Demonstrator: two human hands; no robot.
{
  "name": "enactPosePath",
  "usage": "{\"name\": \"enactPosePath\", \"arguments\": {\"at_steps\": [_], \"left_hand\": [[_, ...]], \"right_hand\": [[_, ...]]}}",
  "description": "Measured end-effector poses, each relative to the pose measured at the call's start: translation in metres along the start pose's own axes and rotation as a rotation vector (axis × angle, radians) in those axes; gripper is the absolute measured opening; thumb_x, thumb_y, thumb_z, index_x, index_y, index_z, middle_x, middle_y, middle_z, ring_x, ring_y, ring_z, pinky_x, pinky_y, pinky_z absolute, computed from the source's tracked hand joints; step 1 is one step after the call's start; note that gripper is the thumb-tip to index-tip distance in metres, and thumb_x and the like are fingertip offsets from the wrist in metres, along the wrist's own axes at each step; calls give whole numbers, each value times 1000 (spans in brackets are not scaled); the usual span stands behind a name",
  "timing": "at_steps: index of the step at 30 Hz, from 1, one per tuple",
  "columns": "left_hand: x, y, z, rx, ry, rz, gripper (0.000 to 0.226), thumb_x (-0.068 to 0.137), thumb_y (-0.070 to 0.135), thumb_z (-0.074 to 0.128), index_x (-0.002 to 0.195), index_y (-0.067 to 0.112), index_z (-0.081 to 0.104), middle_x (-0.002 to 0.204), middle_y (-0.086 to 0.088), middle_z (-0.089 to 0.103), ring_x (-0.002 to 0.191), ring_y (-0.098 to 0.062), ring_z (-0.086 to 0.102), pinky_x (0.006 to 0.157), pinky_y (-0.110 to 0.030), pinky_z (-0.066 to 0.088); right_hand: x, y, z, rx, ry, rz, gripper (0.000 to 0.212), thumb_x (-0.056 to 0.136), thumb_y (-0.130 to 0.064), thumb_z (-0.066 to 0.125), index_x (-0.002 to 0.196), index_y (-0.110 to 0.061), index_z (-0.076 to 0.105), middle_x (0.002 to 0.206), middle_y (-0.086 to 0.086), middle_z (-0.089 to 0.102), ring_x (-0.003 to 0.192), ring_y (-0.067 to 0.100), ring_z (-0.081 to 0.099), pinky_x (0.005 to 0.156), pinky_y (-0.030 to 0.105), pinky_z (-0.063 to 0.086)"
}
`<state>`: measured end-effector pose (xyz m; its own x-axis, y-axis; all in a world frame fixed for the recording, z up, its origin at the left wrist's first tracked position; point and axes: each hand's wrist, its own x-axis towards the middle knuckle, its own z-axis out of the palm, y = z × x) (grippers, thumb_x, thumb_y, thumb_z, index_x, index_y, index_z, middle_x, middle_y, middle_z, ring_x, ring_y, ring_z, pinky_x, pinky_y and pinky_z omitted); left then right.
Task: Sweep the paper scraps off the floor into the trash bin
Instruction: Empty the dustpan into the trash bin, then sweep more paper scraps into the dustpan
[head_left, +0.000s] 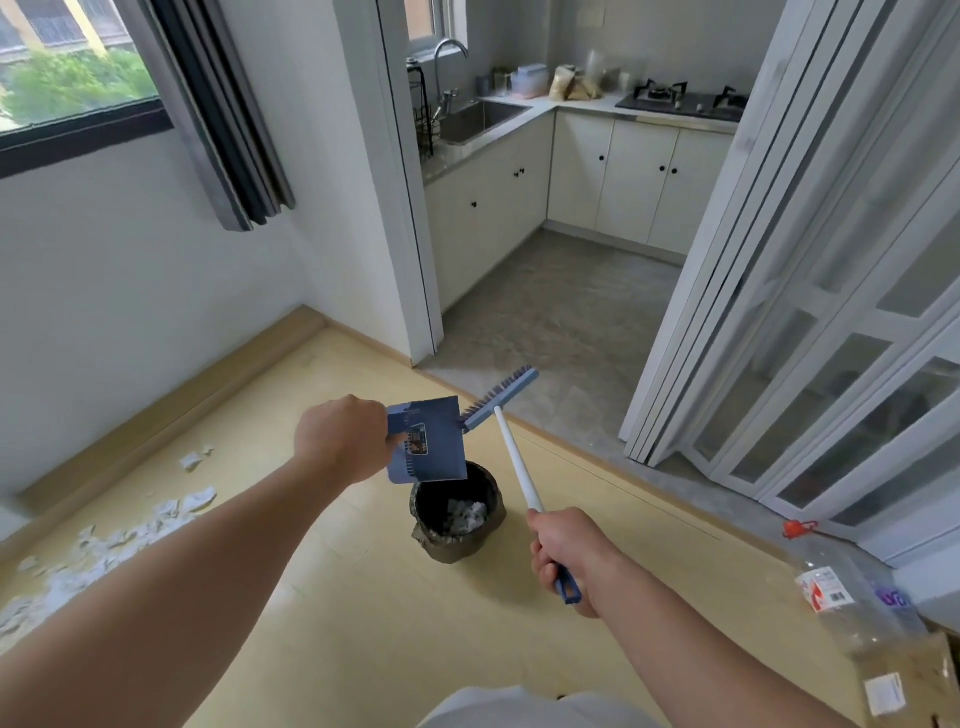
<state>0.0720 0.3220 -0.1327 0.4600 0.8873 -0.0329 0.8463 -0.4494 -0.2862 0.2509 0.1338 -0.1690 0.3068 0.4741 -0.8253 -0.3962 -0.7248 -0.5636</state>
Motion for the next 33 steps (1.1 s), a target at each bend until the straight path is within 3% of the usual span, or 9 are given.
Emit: {"name": "enactPosePath", "arguments": {"at_steps": [7, 14, 20, 28, 33], "left_hand": [[-21, -58, 20, -336, -12, -347, 48, 95, 55, 51, 63, 19, 51, 64, 2, 57, 53, -18, 53, 48, -21, 35], [-77, -130, 75, -747, -50, -748, 46, 91, 50, 60, 65, 12, 60, 62, -4, 61, 57, -19, 57, 49, -26, 34], [-122, -189, 124, -961, -117, -974, 41, 88, 45, 62, 69, 8, 63, 65, -6, 61, 62, -25, 60, 54, -30, 42], [-139, -244, 166, -914, -241, -1113, 41, 89, 44, 61, 65, 11, 61, 64, -4, 63, 60, -22, 60, 51, -26, 38], [-131, -289, 198, -879, -299, -1223, 38, 88, 47, 60, 75, 12, 64, 66, -4, 64, 62, -22, 63, 56, -29, 50]], "right_hand": [[-6, -6, 41, -55, -28, -27, 23, 101, -22, 50, 85, -6, 51, 57, 1, 38, 38, 8, 31, 34, 16, 23], [2, -6, 105, -154, -73, -68, 18, 101, -20, 48, 93, -5, 53, 60, 3, 39, 43, 10, 31, 33, 17, 24], [18, 2, 184, -203, -151, -37, 17, 99, -14, 47, 84, -8, 50, 59, 2, 39, 40, 8, 31, 32, 16, 24], [33, -17, 270, -294, -244, 48, 20, 87, -1, 38, 72, -13, 43, 56, 0, 38, 34, 8, 29, 32, 13, 23], [75, -40, 348, -359, -315, 124, 22, 85, 0, 34, 69, -13, 37, 53, 1, 35, 33, 9, 27, 32, 11, 23]]}}
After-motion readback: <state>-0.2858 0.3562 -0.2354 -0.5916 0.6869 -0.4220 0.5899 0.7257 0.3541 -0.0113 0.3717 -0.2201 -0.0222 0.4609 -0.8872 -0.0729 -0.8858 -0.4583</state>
